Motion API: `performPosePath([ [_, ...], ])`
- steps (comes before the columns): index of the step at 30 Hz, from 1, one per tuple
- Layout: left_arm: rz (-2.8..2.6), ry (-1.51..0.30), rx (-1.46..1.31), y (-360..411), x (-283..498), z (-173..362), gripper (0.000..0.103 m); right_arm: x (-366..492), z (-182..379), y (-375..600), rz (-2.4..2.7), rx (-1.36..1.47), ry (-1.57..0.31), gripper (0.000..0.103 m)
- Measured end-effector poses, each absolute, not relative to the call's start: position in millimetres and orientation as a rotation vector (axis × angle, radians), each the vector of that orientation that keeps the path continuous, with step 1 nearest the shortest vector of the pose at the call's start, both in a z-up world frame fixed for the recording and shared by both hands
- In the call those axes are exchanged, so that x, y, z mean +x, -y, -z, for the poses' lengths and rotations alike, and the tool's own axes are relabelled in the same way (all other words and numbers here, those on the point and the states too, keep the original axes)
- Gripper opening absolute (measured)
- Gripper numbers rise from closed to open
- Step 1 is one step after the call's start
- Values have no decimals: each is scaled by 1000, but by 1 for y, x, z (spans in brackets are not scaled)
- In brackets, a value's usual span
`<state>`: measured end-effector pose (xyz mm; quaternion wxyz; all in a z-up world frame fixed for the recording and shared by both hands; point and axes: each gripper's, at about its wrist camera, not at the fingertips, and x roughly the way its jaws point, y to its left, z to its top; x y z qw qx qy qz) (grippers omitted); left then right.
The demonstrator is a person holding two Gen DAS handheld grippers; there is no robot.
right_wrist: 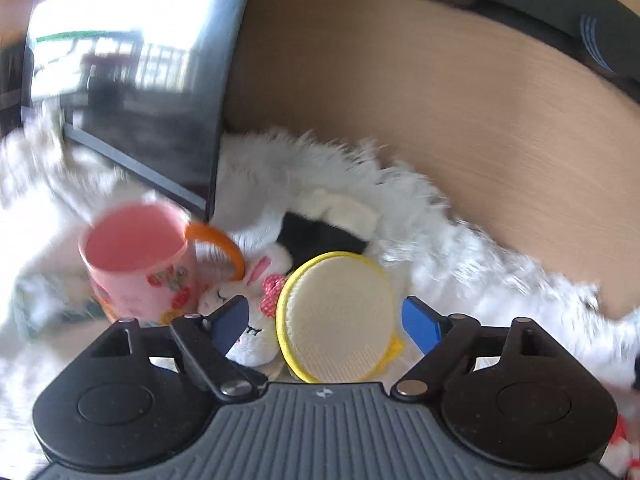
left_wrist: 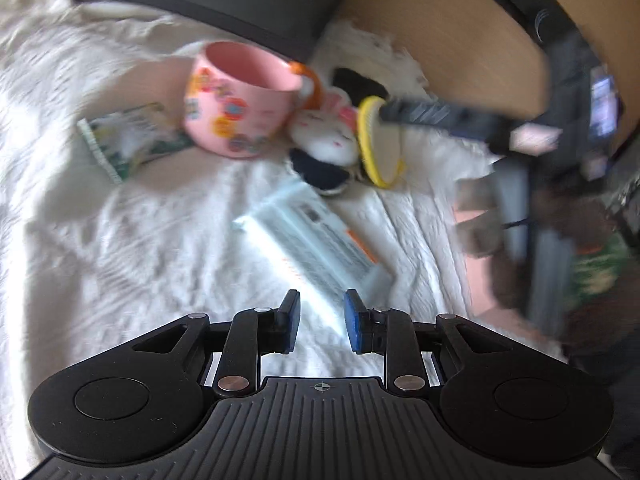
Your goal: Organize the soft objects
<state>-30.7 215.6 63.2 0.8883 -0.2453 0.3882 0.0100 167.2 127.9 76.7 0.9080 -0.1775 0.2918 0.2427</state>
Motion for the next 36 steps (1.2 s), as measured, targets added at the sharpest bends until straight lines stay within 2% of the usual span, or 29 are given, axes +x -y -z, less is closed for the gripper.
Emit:
performPosePath([
  [1,-23,-800,-532,-225,-34,-62,26,170,-67,-134,-506,-384,-603,82],
  [4,-37,-755,-535,-244,-42,-58,26,178,-45,-147,-466,-436,-622,58],
  [6,-94,-752,-532,-251,-45,-57,26,178,-45,-144,-425,-447,-596,53],
  [8,-102,-749,-571,-258,-52,-55,26,175,-48,-133,-395,-431,-582,36],
  [9,-98,-758,-564,-260,-55,-54,26,175,-49,-127,-403,-406,-601,32],
  [10,-104,-770,-541,-261,-56,-53,26,176,-48,-122,-420,-383,-632,19],
  [23,-89,-857,-630,-273,-50,-38,26,65,-60,-78,-502,-464,-707,13],
  [28,-64,-861,-630,-264,-23,-33,26,46,-57,-69,-454,-535,-736,15],
  [30,-73,-857,-627,-262,-10,-30,26,44,-64,-64,-505,-472,-775,38],
  [31,-74,-854,-624,-262,-6,-29,26,42,-68,-63,-528,-447,-781,60],
  [32,-74,-852,-620,-262,-1,-28,26,38,-71,-62,-555,-428,-776,76],
  [36,-97,-808,-631,-270,-1,-36,27,30,-78,-72,-684,-410,-754,78],
])
